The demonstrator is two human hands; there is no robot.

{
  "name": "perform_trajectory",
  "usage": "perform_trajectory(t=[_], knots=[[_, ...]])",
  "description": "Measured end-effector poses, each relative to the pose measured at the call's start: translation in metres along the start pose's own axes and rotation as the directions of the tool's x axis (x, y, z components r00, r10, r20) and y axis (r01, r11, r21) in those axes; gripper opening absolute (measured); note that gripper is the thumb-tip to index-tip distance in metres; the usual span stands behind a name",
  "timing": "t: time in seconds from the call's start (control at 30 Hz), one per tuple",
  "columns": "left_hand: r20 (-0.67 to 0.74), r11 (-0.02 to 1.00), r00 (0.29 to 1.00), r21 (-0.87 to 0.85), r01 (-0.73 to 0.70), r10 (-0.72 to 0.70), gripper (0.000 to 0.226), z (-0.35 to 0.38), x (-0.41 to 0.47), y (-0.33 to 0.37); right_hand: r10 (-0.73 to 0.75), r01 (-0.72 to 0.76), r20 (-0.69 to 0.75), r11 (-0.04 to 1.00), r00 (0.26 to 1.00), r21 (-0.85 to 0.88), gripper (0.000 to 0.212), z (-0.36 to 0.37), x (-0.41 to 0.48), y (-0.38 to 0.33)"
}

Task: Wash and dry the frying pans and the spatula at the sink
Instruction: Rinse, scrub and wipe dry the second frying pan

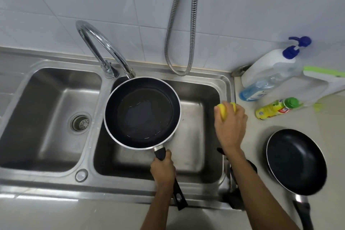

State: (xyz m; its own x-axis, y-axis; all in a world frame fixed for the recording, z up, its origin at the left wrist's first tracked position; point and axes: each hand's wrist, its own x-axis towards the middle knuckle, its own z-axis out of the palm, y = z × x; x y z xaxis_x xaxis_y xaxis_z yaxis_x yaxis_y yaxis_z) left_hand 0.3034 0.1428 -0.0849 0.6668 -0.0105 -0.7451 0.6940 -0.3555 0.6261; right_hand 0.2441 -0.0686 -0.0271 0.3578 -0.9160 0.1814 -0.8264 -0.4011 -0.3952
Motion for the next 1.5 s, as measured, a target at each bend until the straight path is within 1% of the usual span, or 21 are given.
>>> perform_trajectory(t=[0.03, 0.07, 0.13, 0.23, 0.3, 0.47, 0.57, 0.7, 0.83, 1.03, 1.1, 1.17, 1.2, 1.27, 1.33, 1.37, 1.4, 1.43, 1.5], knots=[[-0.002, 1.000, 1.000, 0.000, 0.003, -0.003, 0.030, 0.000, 0.000, 0.000, 0.013, -0.015, -0.050, 0.999, 0.999, -0.052, 0.038, 0.001, 0.006, 0.012], [0.000, 1.000, 1.000, -0.009, 0.007, -0.007, 0.030, 0.001, 0.002, -0.002, 0.039, -0.045, -0.060, 0.994, 0.997, -0.102, 0.040, 0.004, 0.010, 0.022], [0.004, 0.999, 1.000, -0.032, 0.004, -0.004, 0.030, 0.002, 0.002, -0.002, 0.082, -0.082, -0.008, 0.978, 0.997, -0.191, 0.046, 0.016, 0.011, 0.043], [0.010, 0.998, 1.000, -0.069, 0.005, -0.004, 0.031, 0.004, 0.004, -0.004, 0.064, -0.037, 0.087, 0.960, 0.994, -0.276, 0.052, 0.031, 0.007, 0.064], [0.009, 0.996, 1.000, -0.085, 0.008, -0.008, 0.033, 0.005, 0.005, -0.004, 0.071, -0.039, 0.106, 0.962, 0.992, -0.272, 0.052, 0.036, 0.010, 0.067], [0.033, 0.993, 0.999, -0.112, 0.023, -0.019, 0.039, 0.006, 0.004, -0.003, 0.110, -0.085, 0.079, 0.960, 0.991, -0.268, 0.051, 0.042, 0.016, 0.068], [0.037, 0.992, 0.999, -0.126, 0.029, -0.025, 0.038, 0.005, 0.003, -0.001, 0.113, -0.090, 0.073, 0.960, 0.991, -0.266, 0.051, 0.044, 0.015, 0.068], [0.041, 0.994, 0.999, -0.103, 0.029, -0.025, 0.037, 0.004, 0.002, -0.001, 0.139, -0.119, 0.056, 0.954, 0.989, -0.274, 0.050, 0.047, 0.019, 0.066], [0.060, 0.991, 0.998, -0.125, 0.039, -0.032, 0.037, 0.004, 0.001, 0.002, 0.146, -0.127, 0.052, 0.953, 0.988, -0.276, 0.051, 0.047, 0.019, 0.066], [0.072, 0.987, 0.996, -0.151, 0.062, -0.052, 0.038, 0.003, 0.000, 0.003, 0.154, -0.117, 0.099, 0.944, 0.983, -0.307, 0.056, 0.035, 0.017, 0.058], [0.081, 0.985, 0.995, -0.161, 0.067, -0.054, 0.037, 0.002, -0.002, 0.005, 0.110, -0.085, 0.064, 0.949, 0.992, -0.304, 0.061, 0.020, 0.012, 0.044], [0.063, 0.991, 0.997, -0.128, 0.043, -0.035, 0.035, 0.001, -0.005, 0.007, -0.025, 0.033, 0.033, 0.965, 0.999, -0.262, 0.063, 0.005, -0.006, 0.017], [0.057, 0.993, 0.998, -0.110, 0.029, -0.023, 0.035, 0.001, -0.007, 0.008, -0.093, 0.100, 0.043, 0.973, 0.995, -0.208, 0.062, -0.001, -0.022, 0.001], [0.069, 0.995, 0.998, -0.098, 0.016, -0.009, 0.033, 0.000, -0.011, 0.011, -0.162, 0.168, 0.135, 0.985, 0.978, -0.038, 0.061, -0.002, -0.064, -0.028], [0.058, 0.998, 0.998, -0.061, -0.032, 0.036, 0.032, -0.004, -0.013, 0.013, -0.190, 0.150, 0.286, 0.976, 0.939, 0.156, 0.059, 0.005, -0.113, -0.048], [0.045, 0.998, 0.997, -0.021, -0.066, 0.067, 0.034, -0.006, -0.013, 0.012, -0.194, 0.107, 0.361, 0.963, 0.912, 0.247, 0.057, 0.008, -0.133, -0.055], [0.036, 0.995, 0.994, 0.015, -0.100, 0.099, 0.036, -0.008, -0.013, 0.012, -0.166, 0.016, 0.445, 0.947, 0.880, 0.322, 0.053, 0.011, -0.149, -0.060], [0.033, 0.993, 0.994, 0.042, -0.110, 0.109, 0.038, -0.010, -0.013, 0.011, -0.108, -0.118, 0.535, 0.921, 0.838, 0.370, 0.047, 0.013, -0.161, -0.063], [0.044, 0.995, 0.994, 0.030, -0.098, 0.096, 0.041, -0.011, -0.014, 0.011, 0.036, -0.404, 0.707, 0.841, 0.706, 0.361, 0.036, 0.013, -0.171, -0.067]])
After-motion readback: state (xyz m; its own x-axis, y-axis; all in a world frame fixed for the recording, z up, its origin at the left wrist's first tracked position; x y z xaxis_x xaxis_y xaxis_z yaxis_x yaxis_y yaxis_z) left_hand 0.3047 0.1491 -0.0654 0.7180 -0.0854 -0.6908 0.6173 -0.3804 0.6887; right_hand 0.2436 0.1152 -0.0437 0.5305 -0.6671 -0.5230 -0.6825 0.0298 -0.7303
